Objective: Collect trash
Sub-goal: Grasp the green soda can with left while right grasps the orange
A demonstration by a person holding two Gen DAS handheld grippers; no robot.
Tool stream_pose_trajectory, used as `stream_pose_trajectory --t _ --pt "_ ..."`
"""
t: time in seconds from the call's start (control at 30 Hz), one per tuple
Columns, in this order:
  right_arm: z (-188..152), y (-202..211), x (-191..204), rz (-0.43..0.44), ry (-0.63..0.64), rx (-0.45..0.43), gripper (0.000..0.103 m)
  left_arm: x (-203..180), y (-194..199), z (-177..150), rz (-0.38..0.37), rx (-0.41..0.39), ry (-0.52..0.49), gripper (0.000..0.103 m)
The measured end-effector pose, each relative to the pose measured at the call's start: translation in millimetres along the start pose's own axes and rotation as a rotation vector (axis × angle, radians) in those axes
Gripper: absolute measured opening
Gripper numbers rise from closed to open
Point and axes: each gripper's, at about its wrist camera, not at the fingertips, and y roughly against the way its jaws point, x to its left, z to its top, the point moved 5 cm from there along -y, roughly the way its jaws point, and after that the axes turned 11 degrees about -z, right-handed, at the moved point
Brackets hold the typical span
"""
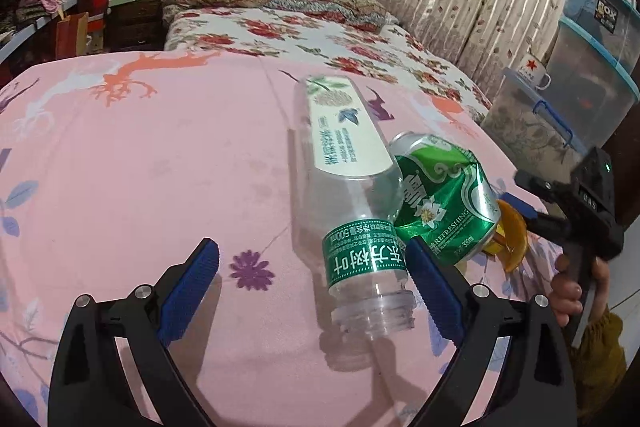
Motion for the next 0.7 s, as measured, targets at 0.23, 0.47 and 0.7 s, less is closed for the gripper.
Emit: stream_pose_trajectory --t 0.23,0.47,0.7 --pt "-17 31 2 -0.101 0.104 -0.054 0.078 -17 41 13 -0.016 -0.081 -0.003 0.09" --pt "-44 22 21 -0.153 0.215 -0.03 0.084 -114 11 24 -0.134 -0.002 -0.228 0.093" --pt "-51 13 24 -0.219 0.266 -0.003 0.083 -133 -79 36 -0.004 0.134 -0.249 0.094"
